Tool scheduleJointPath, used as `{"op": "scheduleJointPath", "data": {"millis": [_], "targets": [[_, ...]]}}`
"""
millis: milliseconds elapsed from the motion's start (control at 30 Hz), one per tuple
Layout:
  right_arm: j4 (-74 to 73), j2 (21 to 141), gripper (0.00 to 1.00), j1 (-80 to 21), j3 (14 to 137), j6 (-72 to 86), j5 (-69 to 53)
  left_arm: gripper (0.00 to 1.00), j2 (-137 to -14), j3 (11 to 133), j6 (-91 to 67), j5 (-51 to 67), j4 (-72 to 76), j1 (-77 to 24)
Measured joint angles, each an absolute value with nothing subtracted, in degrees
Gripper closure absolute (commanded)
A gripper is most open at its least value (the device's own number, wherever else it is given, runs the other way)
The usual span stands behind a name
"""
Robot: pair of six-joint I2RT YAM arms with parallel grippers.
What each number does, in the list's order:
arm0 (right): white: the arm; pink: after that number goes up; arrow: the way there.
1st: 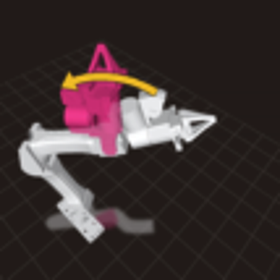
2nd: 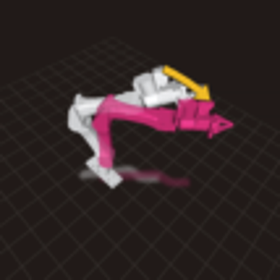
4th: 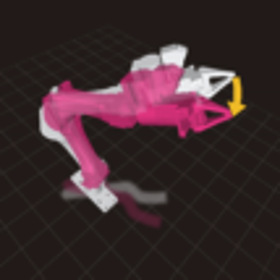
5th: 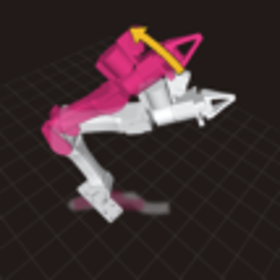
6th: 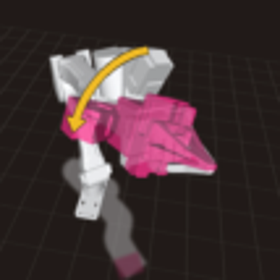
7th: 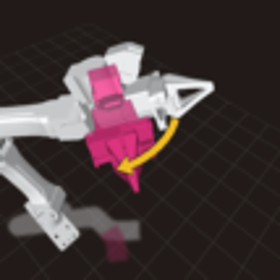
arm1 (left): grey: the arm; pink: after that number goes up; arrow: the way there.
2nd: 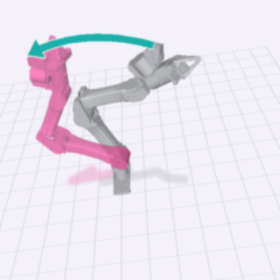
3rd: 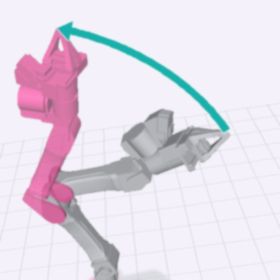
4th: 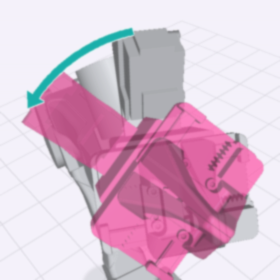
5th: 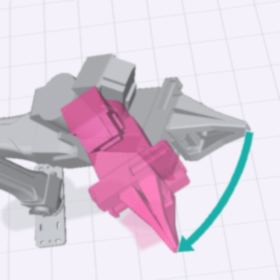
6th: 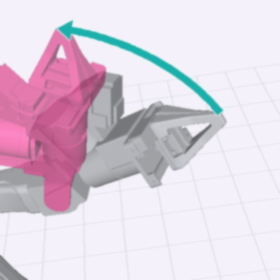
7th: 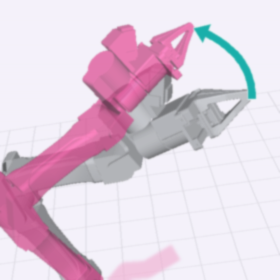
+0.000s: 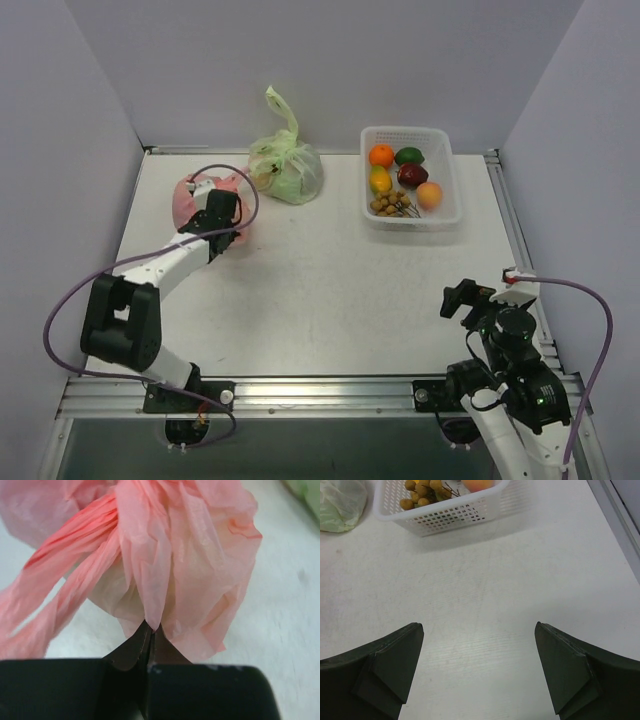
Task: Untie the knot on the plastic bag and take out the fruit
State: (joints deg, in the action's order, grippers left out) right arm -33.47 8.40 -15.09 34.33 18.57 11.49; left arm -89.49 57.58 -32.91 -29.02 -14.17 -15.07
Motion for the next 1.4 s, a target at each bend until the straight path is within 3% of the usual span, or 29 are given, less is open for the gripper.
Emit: {"op": "scheduleJointPath", "data": {"millis": [300,567,667,800,833,1067,1200,1400], "targets": [[-38.2,15.0,0.00,-15.1,47.3,18.9,2.9,1.00,-67.0,42.2,-46.1,-23.6,-24.4,-34.0],[-42.2,28.5,0.00,-15.1,55.0,19.7,-10.5,0.99,-63.6,41.4,-60.1,-23.1,-25.4,-54.6],[-43.3,32.9,0.00,-15.1,55.1,20.2,-15.5,0.89,-66.7,41.1,-63.9,-22.9,-22.1,-60.9],[-44.0,36.3,0.00,-16.0,54.8,21.5,-19.6,0.65,-72.7,42.6,-65.4,-22.2,-19.7,-66.1],[-44.1,36.4,0.00,-16.6,54.6,22.0,-20.0,0.54,-73.5,43.4,-65.4,-22.2,-19.4,-67.4],[-43.1,35.1,0.00,-22.6,49.4,25.9,-20.8,0.23,-72.2,51.5,-60.4,-22.5,-19.5,-70.4],[-41.1,35.6,0.00,-28.3,46.8,28.6,-18.7,0.15,-68.4,56.9,-56.4,-24.2,-23.4,-70.3],[-36.2,43.2,0.00,-38.8,47.0,30.4,-12.8,0.14,-64.3,62.6,-49.7,-23.0,-30.1,-61.9]]}}
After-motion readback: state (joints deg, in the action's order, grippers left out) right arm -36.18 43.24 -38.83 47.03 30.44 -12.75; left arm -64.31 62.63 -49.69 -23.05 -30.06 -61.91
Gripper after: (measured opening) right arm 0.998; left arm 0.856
